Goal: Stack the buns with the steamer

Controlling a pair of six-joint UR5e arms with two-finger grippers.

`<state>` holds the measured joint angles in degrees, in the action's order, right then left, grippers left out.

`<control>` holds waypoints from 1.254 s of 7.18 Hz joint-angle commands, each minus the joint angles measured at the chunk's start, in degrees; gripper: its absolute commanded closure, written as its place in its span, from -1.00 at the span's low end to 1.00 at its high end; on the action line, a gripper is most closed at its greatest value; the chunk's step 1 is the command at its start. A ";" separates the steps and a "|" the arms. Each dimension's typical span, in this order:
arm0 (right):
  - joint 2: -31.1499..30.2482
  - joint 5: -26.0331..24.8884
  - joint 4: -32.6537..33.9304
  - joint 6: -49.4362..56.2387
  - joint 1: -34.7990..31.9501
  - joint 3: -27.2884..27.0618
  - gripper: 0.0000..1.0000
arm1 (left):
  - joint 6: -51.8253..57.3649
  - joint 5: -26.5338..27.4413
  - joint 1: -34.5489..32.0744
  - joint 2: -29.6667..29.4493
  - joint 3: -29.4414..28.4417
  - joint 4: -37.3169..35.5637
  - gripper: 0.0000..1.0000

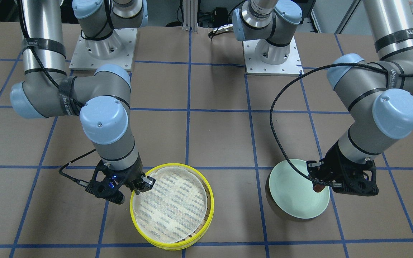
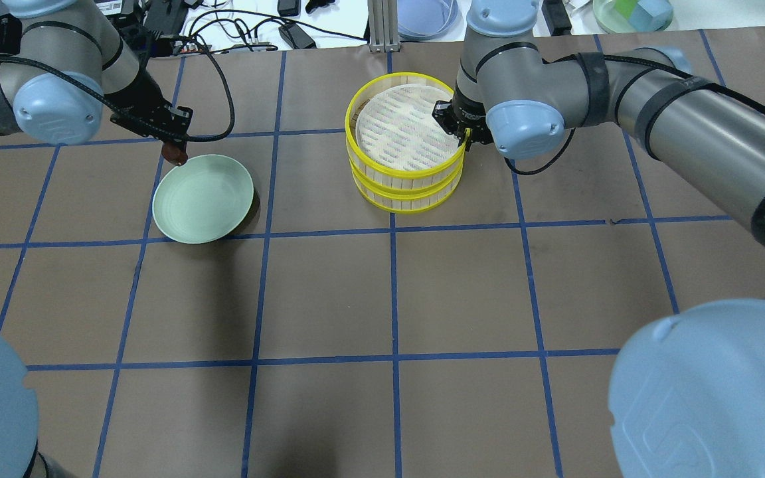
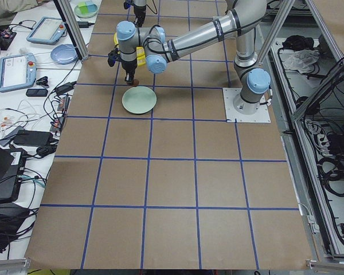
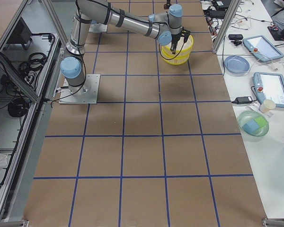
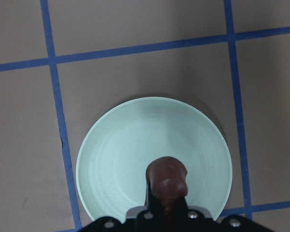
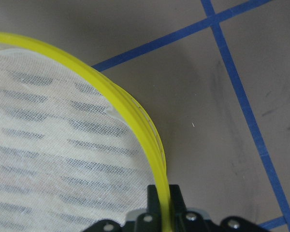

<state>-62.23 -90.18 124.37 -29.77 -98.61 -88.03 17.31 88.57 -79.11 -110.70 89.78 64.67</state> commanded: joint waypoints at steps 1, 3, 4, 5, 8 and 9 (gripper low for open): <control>0.35 0.00 0.08 -0.11 0.00 -0.30 1.00 | 0.00 0.11 0.10 -0.04 0.04 -0.07 1.00; 0.44 0.00 0.08 0.41 0.00 -0.38 1.00 | 0.09 0.37 0.10 0.13 0.04 -0.07 1.00; 0.44 -0.08 0.00 0.42 0.00 -0.38 0.84 | 0.09 1.07 0.19 0.40 0.04 -0.25 1.00; 0.44 -0.08 0.08 0.42 0.00 -0.38 0.80 | 0.09 1.16 0.27 0.23 0.04 -0.60 1.00; 0.35 0.09 2.52 0.15 0.09 -0.38 -0.89 | 0.18 3.09 0.28 -0.21 0.57 -0.69 1.00; -0.26 0.09 3.59 0.15 0.09 -0.38 -1.00 | 0.18 3.10 0.28 -0.39 0.65 -0.69 1.00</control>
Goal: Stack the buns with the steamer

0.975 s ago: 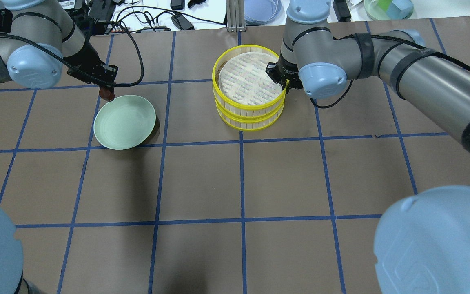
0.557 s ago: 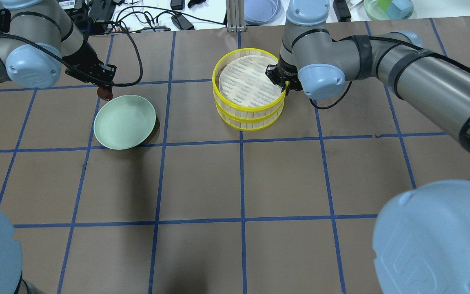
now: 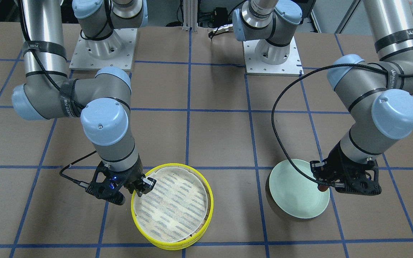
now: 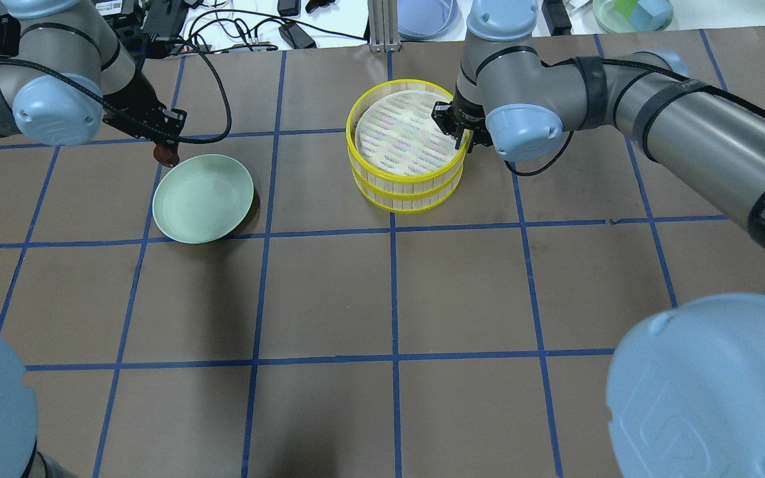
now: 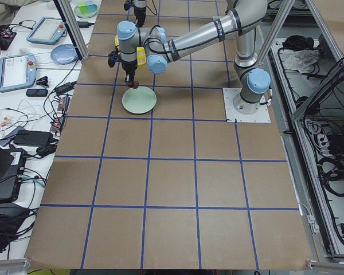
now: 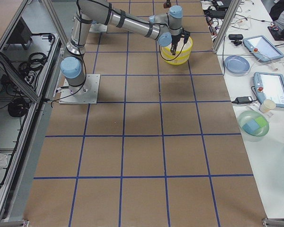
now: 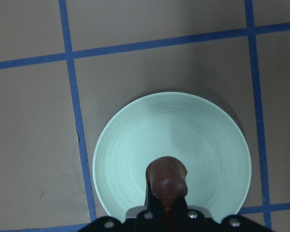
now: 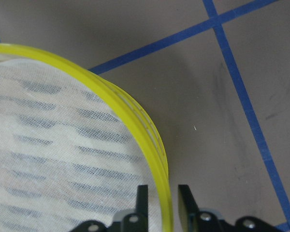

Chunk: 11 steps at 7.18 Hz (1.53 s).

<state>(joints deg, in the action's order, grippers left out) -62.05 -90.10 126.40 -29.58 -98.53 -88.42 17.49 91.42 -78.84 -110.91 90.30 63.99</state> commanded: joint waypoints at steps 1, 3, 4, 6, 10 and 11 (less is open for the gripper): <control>-1.66 0.10 1.22 0.22 0.09 0.17 -1.00 | -0.08 0.16 0.00 -0.10 0.06 -0.01 1.00; -10.85 0.10 -7.24 3.62 0.96 0.61 -1.00 | -8.89 -1.14 -2.53 2.87 -1.00 0.69 1.00; -16.29 -0.25 -12.61 7.65 1.58 0.79 -1.00 | -16.70 -3.68 -6.98 3.24 -2.22 0.26 1.00; -26.24 -0.34 -24.49 17.11 4.11 1.67 -1.00 | -29.37 -10.86 -12.72 2.11 -3.55 -5.76 1.00; -31.56 0.01 -33.41 23.07 6.68 1.05 -1.00 | -44.71 -25.57 -17.57 -3.68 -2.24 -20.35 1.00; -31.29 0.19 -33.50 23.59 6.69 0.97 -1.00 | -45.25 -25.59 -17.84 -6.05 -1.97 -23.53 1.00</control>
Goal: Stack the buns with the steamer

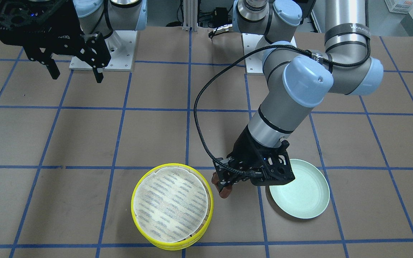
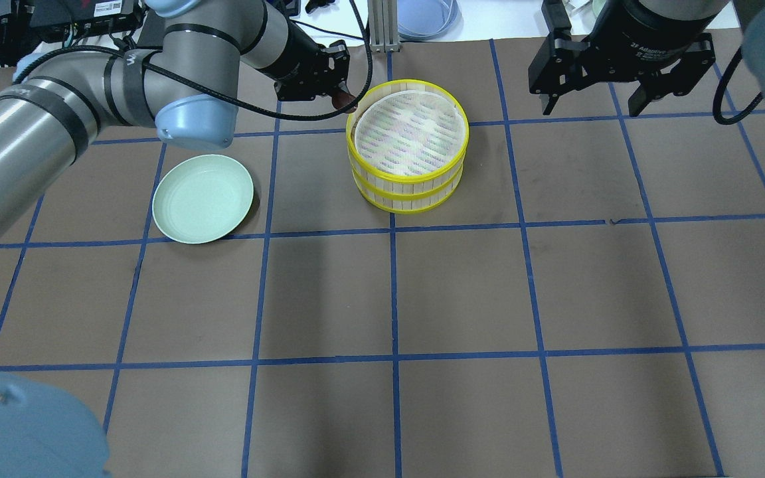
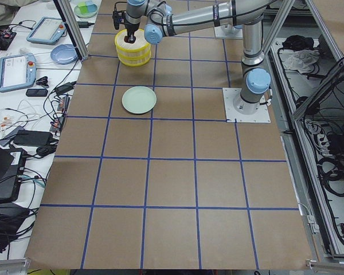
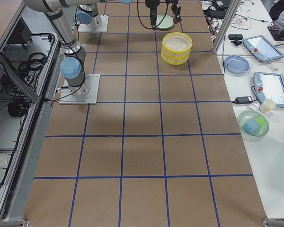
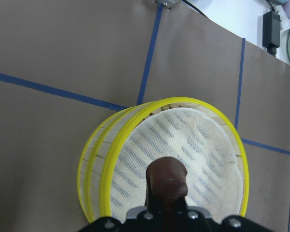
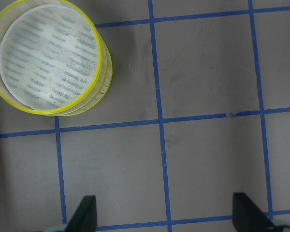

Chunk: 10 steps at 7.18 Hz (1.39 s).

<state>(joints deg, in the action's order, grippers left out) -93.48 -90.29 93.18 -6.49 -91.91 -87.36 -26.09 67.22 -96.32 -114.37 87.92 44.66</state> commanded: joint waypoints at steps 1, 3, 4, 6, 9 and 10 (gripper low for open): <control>0.05 0.38 0.06 4.17 0.06 -0.01 -1.00 | -3.25 -1.39 -0.62 -4.96 0.50 -7.19 1.00; -0.03 0.38 -0.11 6.14 0.06 -0.09 -1.00 | -5.97 -1.39 -1.32 -7.70 0.50 -8.80 0.31; 0.05 0.47 -0.02 6.14 -0.03 -0.10 -1.00 | -10.61 -1.39 -1.76 -7.80 0.50 -8.80 -0.52; 0.05 1.70 0.07 6.05 -0.03 -0.10 -1.00 | -13.55 -1.31 -2.38 -7.71 0.42 -8.71 -1.00; 0.14 1.70 -0.02 6.05 -0.03 -0.18 -1.00 | -17.77 -1.13 -3.52 -6.23 -0.46 -8.63 -1.00; 0.05 0.92 0.07 6.66 0.06 -0.18 -1.00 | -15.60 -0.69 -3.26 -4.13 -0.81 -6.88 -1.00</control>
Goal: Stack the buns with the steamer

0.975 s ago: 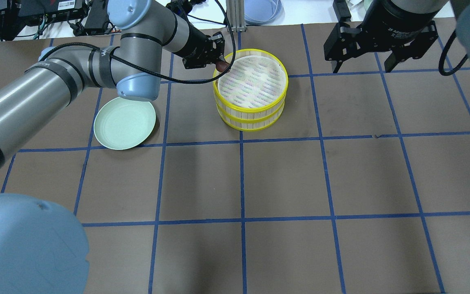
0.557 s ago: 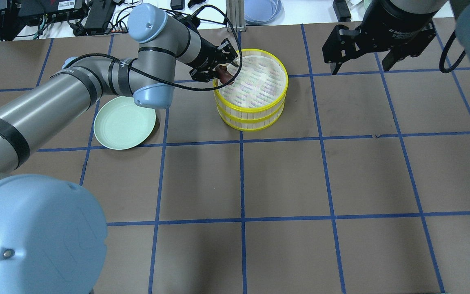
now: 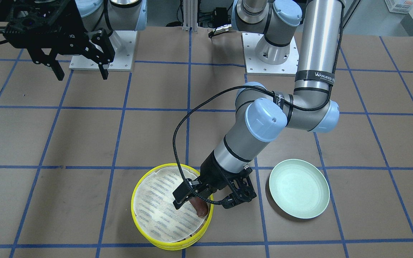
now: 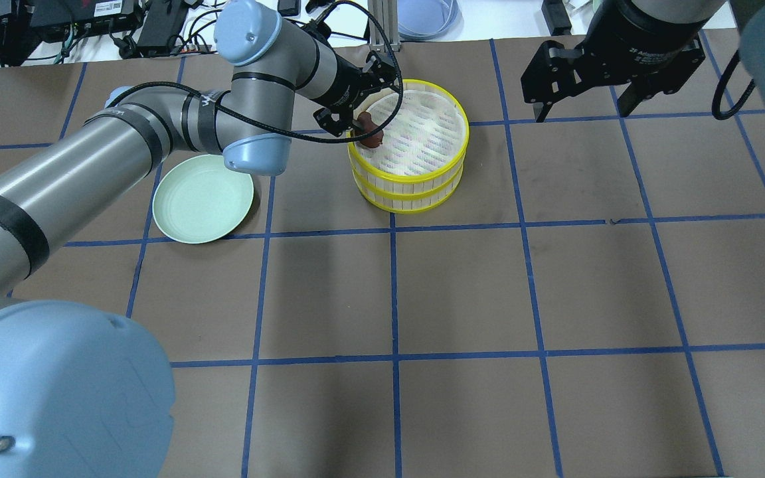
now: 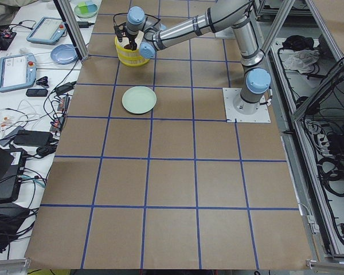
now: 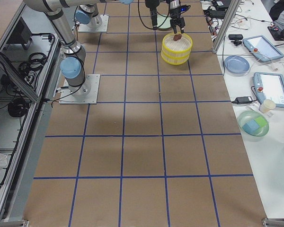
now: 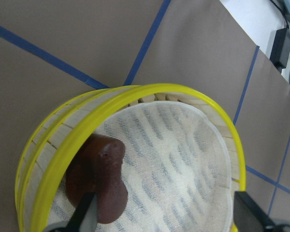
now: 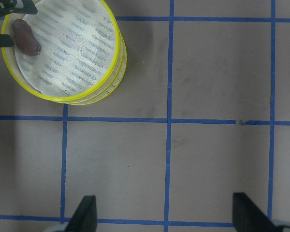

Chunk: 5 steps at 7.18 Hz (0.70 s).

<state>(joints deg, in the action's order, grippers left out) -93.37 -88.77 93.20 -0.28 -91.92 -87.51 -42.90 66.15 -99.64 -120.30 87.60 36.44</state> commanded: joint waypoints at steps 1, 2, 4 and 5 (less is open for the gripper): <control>-0.06 -0.09 0.31 2.54 0.08 -0.03 -1.00 | 8.90 0.64 0.67 4.00 -0.94 7.53 -1.00; 0.03 0.18 0.23 2.48 -0.01 -0.12 -1.00 | 14.81 2.12 3.11 6.20 -1.98 14.38 -1.00; 0.03 -0.35 -0.03 2.74 -0.01 -0.29 -1.00 | 27.57 7.13 8.64 11.29 -2.17 28.53 -1.00; 0.03 -0.44 0.05 2.65 -0.01 -1.69 -1.00 | 31.79 10.54 11.81 13.40 -2.08 32.43 -1.00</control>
<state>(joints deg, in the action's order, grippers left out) -93.35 -89.04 93.24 2.37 -91.90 -88.10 -16.73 73.16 -91.54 -109.70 85.54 62.57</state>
